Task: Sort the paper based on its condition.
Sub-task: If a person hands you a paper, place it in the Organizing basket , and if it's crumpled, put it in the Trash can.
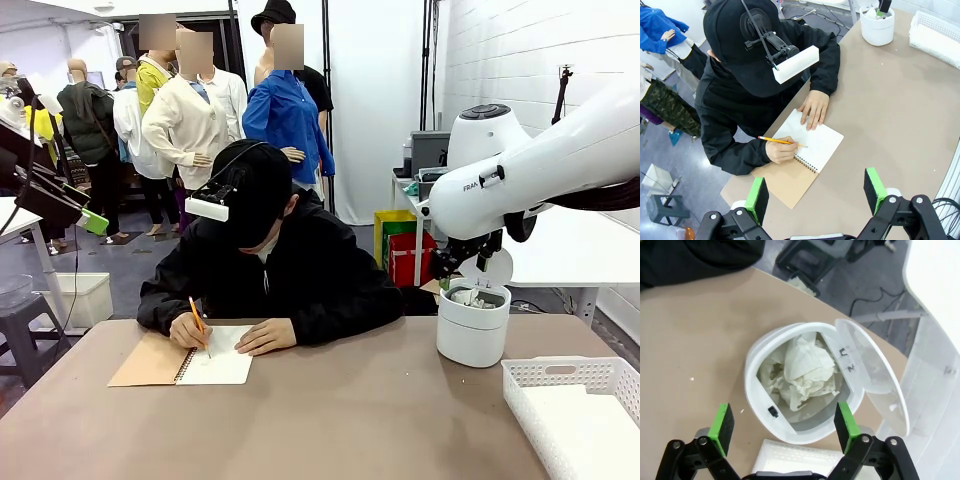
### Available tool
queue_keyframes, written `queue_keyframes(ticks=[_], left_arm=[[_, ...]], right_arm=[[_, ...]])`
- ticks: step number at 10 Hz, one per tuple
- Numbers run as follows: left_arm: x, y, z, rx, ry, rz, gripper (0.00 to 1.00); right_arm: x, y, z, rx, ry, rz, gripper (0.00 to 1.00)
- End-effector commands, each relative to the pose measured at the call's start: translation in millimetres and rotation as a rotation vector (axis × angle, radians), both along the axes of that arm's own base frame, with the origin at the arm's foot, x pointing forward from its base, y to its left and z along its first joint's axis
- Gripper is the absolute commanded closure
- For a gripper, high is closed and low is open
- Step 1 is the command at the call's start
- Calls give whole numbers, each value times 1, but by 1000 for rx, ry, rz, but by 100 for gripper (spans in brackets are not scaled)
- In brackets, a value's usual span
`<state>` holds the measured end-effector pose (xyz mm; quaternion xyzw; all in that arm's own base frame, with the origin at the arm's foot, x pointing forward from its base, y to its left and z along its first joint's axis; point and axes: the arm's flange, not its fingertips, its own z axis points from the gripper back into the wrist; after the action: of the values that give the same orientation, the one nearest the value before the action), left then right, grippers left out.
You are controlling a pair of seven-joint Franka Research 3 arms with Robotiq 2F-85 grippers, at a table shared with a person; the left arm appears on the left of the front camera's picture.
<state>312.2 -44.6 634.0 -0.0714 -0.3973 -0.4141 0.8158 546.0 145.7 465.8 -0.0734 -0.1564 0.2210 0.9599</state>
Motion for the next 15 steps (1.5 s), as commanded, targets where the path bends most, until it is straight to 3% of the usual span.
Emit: queue_keyframes(ticks=[1,5,9,12,15], left_arm=[[0,0,0,1,-2,11,0],[0,0,0,1,-2,11,0],[0,0,0,1,-2,11,0],[0,0,0,1,-2,11,0],[0,0,0,1,-2,11,0]], right_arm=[[-25,16,17,56,10,103,0],[-75,57,62,236,22,323,0],[-107,82,84,486,34,475,0],[-146,99,99,506,-61,544,0],[-162,98,109,546,-179,521,0]])
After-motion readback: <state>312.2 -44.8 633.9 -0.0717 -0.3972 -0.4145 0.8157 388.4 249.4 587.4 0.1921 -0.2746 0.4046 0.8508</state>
